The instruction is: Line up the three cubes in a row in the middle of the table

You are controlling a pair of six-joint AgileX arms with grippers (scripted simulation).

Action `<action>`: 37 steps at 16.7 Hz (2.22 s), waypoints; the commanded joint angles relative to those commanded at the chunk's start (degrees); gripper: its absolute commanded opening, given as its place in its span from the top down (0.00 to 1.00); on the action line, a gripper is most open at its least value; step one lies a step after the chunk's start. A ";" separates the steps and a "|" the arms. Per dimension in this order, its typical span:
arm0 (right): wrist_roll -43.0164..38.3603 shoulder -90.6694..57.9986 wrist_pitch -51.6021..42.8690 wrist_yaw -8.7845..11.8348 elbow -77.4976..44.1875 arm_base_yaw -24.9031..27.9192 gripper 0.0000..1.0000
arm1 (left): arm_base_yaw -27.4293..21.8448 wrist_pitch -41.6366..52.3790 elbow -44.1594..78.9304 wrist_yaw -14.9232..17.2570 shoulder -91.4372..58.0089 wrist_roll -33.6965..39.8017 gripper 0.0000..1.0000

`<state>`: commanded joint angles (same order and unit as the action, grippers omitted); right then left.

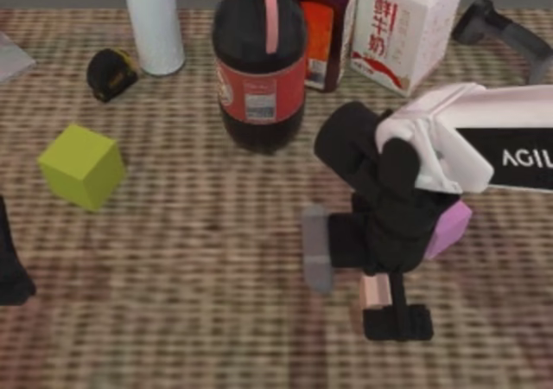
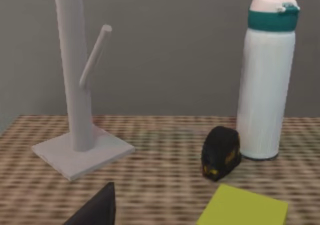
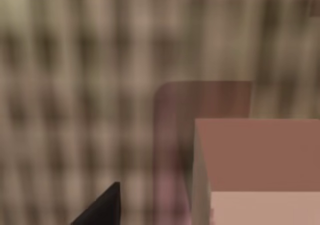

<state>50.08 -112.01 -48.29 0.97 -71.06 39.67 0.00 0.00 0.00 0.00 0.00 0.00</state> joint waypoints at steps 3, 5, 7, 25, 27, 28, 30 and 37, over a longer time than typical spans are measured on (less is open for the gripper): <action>0.27 1.36 -4.14 -0.02 -3.02 0.20 0.00 | 0.00 0.00 0.00 0.00 0.00 0.00 0.00; 0.30 2.90 -9.21 0.02 -5.77 0.19 0.00 | 0.00 0.00 0.00 0.00 0.00 0.00 0.00; 0.36 4.38 -13.18 0.05 -8.22 0.22 0.00 | 0.00 0.00 0.00 0.00 0.00 0.00 0.00; -32.84 -2.96 -16.74 -0.85 -18.48 -13.49 0.00 | 0.00 0.00 0.00 0.00 0.00 0.00 0.00; -36.56 -3.81 -16.85 -1.01 -19.71 -15.38 0.00 | 0.00 0.00 0.00 0.00 0.00 0.00 0.00; -37.47 -4.02 -16.86 -1.05 -20.06 -15.90 0.00 | 0.00 0.00 0.00 0.00 0.00 0.00 0.00; -37.79 -4.09 -16.86 -1.07 -20.19 -16.09 0.00 | 0.00 0.00 0.00 0.00 0.00 0.00 0.00; -37.94 -6.34 -10.28 -1.09 -15.86 -16.03 0.00 | 0.00 0.00 0.00 0.00 0.00 0.00 0.00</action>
<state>12.14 -118.35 -58.56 -0.11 -86.92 23.64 0.00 0.00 0.00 0.00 0.00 0.00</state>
